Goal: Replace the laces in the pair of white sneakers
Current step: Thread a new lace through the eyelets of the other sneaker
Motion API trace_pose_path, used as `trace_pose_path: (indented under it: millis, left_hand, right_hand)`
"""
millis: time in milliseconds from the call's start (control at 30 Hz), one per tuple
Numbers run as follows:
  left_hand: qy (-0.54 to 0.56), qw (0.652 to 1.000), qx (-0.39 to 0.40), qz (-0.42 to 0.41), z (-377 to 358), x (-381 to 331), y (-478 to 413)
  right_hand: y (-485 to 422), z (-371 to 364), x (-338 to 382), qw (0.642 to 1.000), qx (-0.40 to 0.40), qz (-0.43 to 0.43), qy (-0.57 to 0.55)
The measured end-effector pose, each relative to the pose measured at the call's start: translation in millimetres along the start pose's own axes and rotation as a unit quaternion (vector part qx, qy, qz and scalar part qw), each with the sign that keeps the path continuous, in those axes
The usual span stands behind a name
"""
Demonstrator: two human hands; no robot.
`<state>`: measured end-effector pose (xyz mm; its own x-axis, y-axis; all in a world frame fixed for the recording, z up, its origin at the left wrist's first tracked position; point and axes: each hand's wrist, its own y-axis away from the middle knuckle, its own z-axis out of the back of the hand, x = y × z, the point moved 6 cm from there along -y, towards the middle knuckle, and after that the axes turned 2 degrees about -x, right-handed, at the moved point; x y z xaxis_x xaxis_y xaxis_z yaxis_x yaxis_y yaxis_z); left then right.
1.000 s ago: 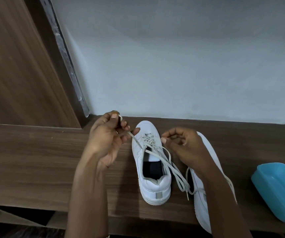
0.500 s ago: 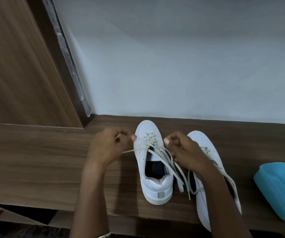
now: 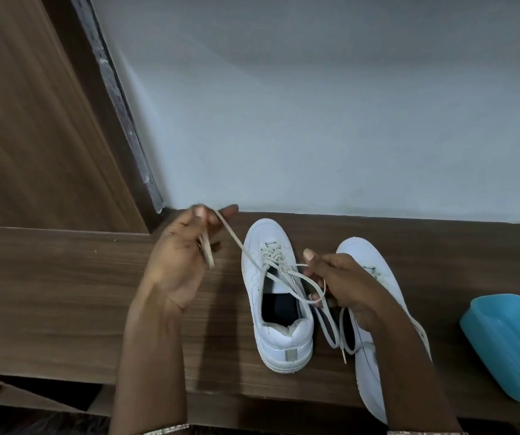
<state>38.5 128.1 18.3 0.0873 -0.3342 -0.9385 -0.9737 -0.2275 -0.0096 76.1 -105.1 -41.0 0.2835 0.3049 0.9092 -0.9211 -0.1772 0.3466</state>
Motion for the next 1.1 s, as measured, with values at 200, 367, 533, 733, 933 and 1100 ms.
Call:
trace_pose_path:
  millis: [200,367,533,733,933,1100]
  left_hand:
    - [0.310,0.950,-0.014,-0.029,14.2,-24.1,7.0]
    - [-0.163,0.975,-0.119,-0.093,30.9,-28.5,15.0]
    - [-0.579,0.813,-0.047,0.033,40.0,4.6,10.1]
    - [-0.531,0.846,0.031,0.028,43.2,22.1,6.8]
    - [-0.125,0.991,-0.024,0.027,26.1,23.8,-1.7]
    - [0.201,0.976,-0.048,0.067,9.1,33.6,-3.8]
  right_hand:
    - [2.7,0.2,6.0,0.988,0.023,-0.024,-0.154]
    - [5.3,-3.8,9.2,0.972,0.062,-0.018,-0.225]
    - [3.4,-5.3,8.3,0.976,0.010,-0.011,-0.217]
    - [1.8,-1.0,4.7,0.993,-0.013,-0.004,-0.120]
    - [1.6,-2.9,2.9,0.998,0.007,0.011,-0.067]
    - [-0.2,-3.9,2.1,0.998,-0.010,0.014,-0.058]
